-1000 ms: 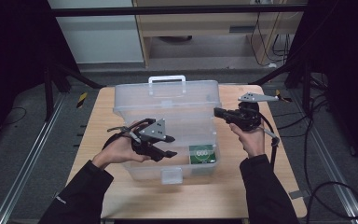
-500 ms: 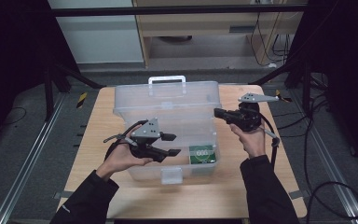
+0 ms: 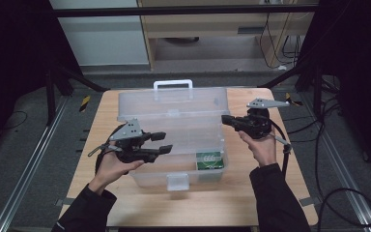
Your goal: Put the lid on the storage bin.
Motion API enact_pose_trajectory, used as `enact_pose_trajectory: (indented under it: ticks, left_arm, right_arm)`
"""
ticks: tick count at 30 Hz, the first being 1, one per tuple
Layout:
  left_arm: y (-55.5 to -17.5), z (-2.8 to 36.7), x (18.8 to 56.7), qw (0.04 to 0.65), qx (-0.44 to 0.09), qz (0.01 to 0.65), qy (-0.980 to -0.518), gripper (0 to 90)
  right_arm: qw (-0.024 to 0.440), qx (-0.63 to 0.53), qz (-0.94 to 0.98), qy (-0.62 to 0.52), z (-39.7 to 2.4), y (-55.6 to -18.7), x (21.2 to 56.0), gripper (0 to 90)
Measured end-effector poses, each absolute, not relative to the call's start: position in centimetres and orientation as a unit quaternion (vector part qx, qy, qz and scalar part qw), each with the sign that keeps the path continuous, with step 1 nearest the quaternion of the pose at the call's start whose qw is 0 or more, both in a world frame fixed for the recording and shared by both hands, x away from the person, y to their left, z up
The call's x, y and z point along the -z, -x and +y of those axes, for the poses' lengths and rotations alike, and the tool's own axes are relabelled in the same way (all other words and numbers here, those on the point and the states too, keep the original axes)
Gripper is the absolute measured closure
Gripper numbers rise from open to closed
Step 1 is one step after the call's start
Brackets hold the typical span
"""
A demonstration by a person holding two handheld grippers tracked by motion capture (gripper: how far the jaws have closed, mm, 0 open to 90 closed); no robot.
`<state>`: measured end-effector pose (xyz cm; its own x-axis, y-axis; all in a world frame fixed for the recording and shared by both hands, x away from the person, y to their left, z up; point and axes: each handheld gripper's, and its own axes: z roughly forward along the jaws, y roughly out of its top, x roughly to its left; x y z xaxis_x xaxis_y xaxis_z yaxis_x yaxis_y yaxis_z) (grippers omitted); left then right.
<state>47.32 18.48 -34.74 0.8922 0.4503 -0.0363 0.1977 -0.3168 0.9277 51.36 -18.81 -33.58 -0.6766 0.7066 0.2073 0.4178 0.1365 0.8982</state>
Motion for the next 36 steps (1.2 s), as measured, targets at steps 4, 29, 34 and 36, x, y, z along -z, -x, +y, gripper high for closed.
enact_pose_trajectory:
  ticks: [4,29,34,36]
  left_arm:
    - [-47.1,19.4,34.9,0.549,-0.125,0.218,-0.797,49.4]
    - [-46.1,25.4,35.9,0.536,-0.177,0.323,-0.76,84.8]
    - [-46.1,26.2,36.0,0.529,-0.19,0.342,-0.753,87.4]
    - [-46.1,26.6,36.0,0.527,-0.192,0.347,-0.752,87.7]
  right_arm:
    - [0.133,-0.534,0.744,-0.378,-18.7,-51.2,33.6,90.0]
    - [0.127,-0.517,0.761,-0.372,-18.8,-50.1,34.3,90.0]
    - [0.128,-0.511,0.764,-0.371,-18.7,-49.9,34.4,90.0]
    - [0.131,-0.507,0.768,-0.37,-18.7,-49.8,34.4,90.0]
